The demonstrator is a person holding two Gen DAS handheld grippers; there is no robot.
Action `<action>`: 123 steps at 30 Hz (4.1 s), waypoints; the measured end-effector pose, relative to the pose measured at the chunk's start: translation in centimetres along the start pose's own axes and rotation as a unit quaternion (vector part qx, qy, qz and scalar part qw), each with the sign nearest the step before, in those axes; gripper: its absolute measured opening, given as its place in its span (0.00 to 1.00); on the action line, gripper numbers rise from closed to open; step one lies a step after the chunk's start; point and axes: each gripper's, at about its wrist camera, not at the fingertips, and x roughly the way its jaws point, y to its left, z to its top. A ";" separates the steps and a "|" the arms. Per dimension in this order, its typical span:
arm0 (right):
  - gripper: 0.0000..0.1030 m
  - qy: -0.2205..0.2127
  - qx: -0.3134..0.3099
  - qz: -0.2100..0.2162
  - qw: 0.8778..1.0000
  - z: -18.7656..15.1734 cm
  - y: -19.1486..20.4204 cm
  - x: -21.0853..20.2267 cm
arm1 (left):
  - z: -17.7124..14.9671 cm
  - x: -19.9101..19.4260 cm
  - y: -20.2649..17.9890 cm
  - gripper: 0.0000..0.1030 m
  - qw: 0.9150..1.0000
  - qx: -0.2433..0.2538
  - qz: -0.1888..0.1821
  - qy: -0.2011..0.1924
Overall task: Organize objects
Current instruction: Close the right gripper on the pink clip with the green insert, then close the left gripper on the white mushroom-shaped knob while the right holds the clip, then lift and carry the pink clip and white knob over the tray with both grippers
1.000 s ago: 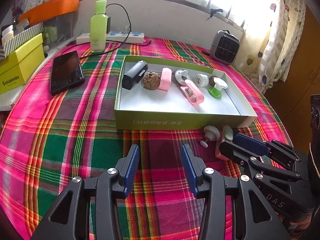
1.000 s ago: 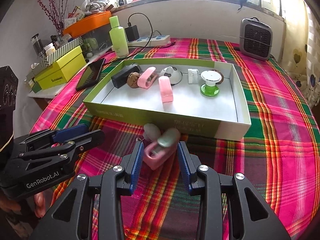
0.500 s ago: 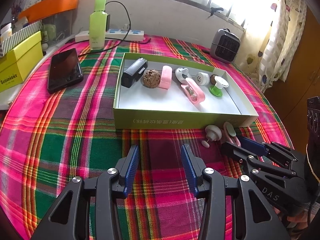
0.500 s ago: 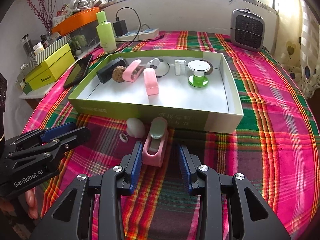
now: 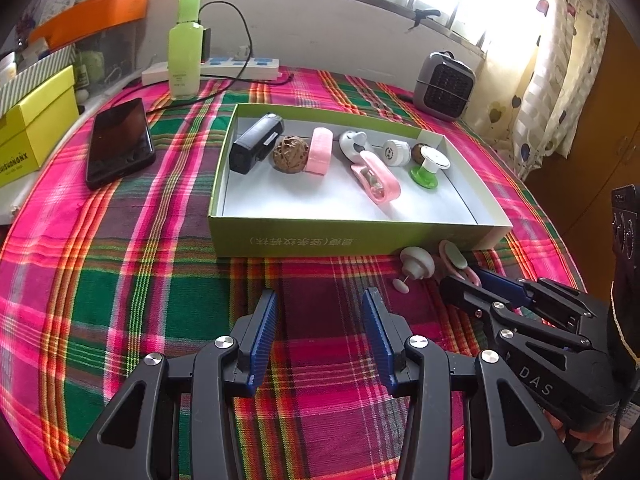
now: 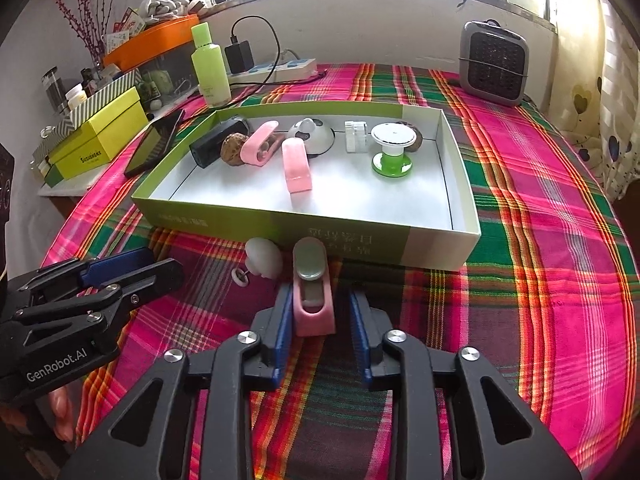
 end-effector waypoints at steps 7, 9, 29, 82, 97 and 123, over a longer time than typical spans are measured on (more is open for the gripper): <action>0.18 -0.001 -0.002 0.000 1.000 -0.2 -0.5 -0.3 | 0.2 0.2 -0.6 0.41 1.000 0.006 -0.006 0.004; 0.18 -0.002 0.000 0.001 1.000 -0.2 -0.8 -0.4 | 0.2 0.3 -0.8 0.41 1.000 0.009 -0.008 0.004; 0.18 -0.002 0.029 0.010 1.000 -1.3 -3.8 -1.7 | 1.0 2.6 -5.5 0.41 0.998 0.062 -0.014 0.022; 0.18 -0.010 0.025 0.032 0.999 -1.4 -3.8 -2.0 | -0.1 1.1 -5.6 0.26 0.999 0.033 0.010 -0.007; 0.18 -0.027 0.020 0.052 0.998 -1.0 -3.1 -2.9 | 0.0 0.2 -5.2 0.26 0.999 0.037 0.007 -0.020; 0.18 -0.062 0.001 0.048 0.997 2.1 -2.2 -4.5 | 3.6 -1.5 -4.2 0.26 0.998 0.033 0.000 -0.050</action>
